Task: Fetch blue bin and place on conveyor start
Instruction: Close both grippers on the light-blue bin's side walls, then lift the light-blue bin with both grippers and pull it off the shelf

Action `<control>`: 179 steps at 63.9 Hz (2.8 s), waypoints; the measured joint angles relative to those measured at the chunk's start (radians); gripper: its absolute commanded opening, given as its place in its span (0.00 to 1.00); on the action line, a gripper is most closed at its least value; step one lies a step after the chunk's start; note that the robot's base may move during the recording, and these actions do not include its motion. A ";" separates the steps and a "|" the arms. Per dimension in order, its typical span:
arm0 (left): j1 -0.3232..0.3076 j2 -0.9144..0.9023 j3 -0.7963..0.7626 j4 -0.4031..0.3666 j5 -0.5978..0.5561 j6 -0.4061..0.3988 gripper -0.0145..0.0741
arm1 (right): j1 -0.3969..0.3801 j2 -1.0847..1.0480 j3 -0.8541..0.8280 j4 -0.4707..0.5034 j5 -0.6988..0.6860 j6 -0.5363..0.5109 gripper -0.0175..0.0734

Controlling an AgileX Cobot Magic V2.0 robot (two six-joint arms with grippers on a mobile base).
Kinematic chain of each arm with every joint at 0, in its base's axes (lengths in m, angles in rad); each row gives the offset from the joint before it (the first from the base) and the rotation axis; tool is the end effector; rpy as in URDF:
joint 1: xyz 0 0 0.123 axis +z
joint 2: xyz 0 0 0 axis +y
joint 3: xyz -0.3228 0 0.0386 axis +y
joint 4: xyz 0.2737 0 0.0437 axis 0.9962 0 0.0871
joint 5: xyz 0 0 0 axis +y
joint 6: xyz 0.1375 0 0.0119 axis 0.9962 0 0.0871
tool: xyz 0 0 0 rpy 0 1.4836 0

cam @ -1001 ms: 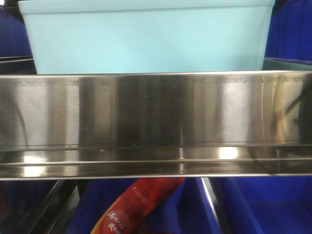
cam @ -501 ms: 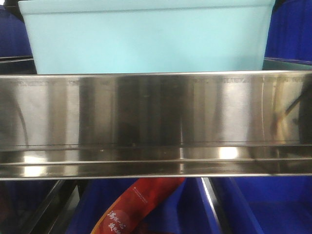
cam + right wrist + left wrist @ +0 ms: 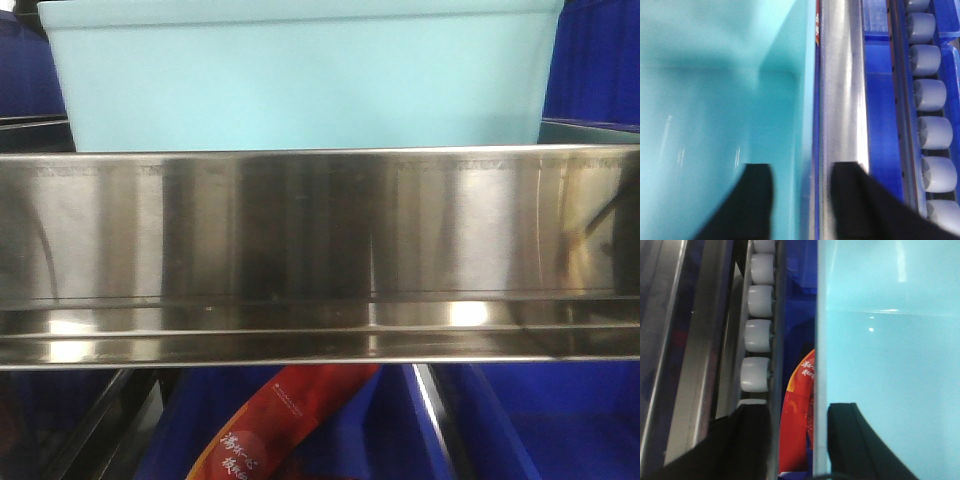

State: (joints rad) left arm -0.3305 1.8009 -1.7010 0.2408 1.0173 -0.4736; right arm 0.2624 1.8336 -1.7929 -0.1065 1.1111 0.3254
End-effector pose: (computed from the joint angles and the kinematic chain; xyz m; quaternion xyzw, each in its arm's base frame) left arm 0.4431 -0.1224 0.3297 -0.0349 0.9566 0.0024 0.2892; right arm 0.4507 0.1074 0.3372 0.0195 0.9666 0.0226 0.2544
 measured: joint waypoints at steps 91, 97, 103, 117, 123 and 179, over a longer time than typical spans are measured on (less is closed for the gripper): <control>-0.155 -0.350 -0.018 0.175 0.038 -0.127 0.04 | 0.194 -0.311 -0.085 -0.263 0.064 0.180 0.02; -0.157 -0.355 -0.053 0.184 0.042 -0.127 0.04 | 0.199 -0.313 -0.108 -0.268 0.071 0.182 0.02; -0.157 -0.355 -0.090 0.198 0.044 -0.127 0.04 | 0.200 -0.313 -0.113 -0.268 0.071 0.183 0.02; -0.157 -0.355 -0.116 0.210 0.070 -0.127 0.04 | 0.206 -0.313 -0.127 -0.262 0.071 0.184 0.02; -0.157 -0.355 -0.116 0.210 0.070 -0.127 0.04 | 0.206 -0.313 -0.129 -0.262 0.076 0.184 0.02; -0.157 -0.355 -0.116 0.210 0.071 -0.127 0.04 | 0.206 -0.313 -0.129 -0.288 0.052 0.184 0.02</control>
State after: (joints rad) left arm -0.4874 1.4457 -1.8172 0.4508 1.0885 -0.6005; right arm 0.4682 1.5204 -1.9220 -0.3949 1.1629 0.5097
